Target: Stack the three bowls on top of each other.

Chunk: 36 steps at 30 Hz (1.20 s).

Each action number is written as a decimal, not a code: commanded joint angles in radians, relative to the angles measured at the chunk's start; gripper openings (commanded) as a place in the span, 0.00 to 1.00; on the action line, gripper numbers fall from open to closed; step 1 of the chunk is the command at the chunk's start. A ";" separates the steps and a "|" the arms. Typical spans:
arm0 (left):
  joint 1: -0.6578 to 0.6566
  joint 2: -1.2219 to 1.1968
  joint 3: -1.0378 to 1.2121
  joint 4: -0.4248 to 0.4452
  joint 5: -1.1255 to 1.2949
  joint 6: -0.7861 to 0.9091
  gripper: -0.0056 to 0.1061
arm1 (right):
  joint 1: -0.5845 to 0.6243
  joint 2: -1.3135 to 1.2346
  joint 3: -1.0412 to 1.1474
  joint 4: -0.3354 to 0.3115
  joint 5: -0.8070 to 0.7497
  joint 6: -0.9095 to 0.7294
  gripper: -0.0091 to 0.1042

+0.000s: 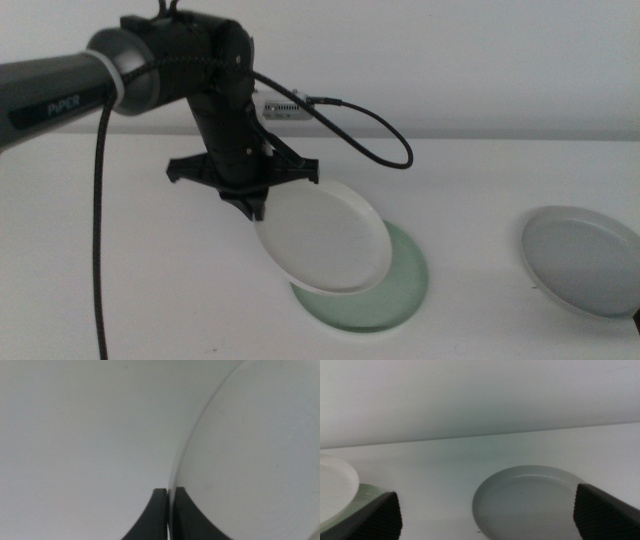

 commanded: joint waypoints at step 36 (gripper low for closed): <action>-0.008 0.129 0.035 -0.171 -0.082 0.056 0.14 | -0.007 -0.040 0.044 -0.004 -0.011 -0.011 0.89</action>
